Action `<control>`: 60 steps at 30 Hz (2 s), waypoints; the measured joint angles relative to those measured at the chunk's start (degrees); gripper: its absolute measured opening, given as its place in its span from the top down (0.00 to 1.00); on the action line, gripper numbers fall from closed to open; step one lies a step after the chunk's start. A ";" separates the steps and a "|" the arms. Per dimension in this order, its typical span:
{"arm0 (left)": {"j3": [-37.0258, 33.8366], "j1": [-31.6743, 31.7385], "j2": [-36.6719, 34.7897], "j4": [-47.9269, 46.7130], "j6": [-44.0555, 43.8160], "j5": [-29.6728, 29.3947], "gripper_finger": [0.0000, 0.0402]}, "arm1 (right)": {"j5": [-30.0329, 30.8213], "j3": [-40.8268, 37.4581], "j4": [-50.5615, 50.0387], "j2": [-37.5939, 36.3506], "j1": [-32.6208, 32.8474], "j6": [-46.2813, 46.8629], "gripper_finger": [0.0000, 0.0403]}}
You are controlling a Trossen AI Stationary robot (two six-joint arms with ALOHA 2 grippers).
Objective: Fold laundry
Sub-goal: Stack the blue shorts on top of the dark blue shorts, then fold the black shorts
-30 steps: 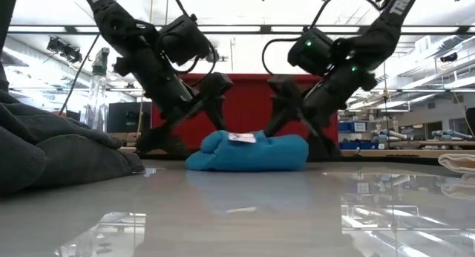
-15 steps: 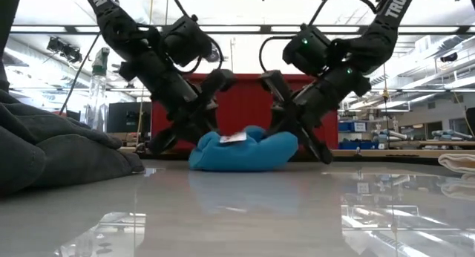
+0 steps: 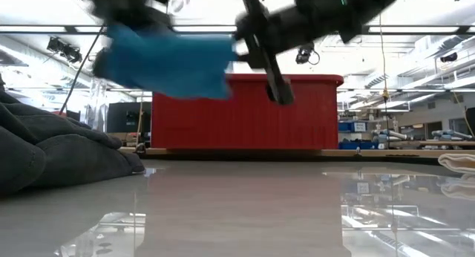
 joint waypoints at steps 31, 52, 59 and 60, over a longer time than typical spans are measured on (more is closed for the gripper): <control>-2.90 -47.25 -1.95 -27.37 -28.67 -17.52 0.73 | 5.90 60.74 -25.34 42.89 12.62 7.99 0.67; -1.27 -44.24 -11.70 -29.64 -23.38 -37.98 0.31 | -4.07 60.70 -77.15 14.55 0.53 -1.10 0.58; -1.27 -36.53 -11.85 -35.49 -17.73 -42.55 0.32 | -16.93 60.68 -80.29 0.48 -10.30 1.89 0.58; -1.27 -35.31 -11.85 -36.83 -16.61 -42.55 0.32 | -17.38 60.68 -80.31 -1.42 -11.47 1.96 0.58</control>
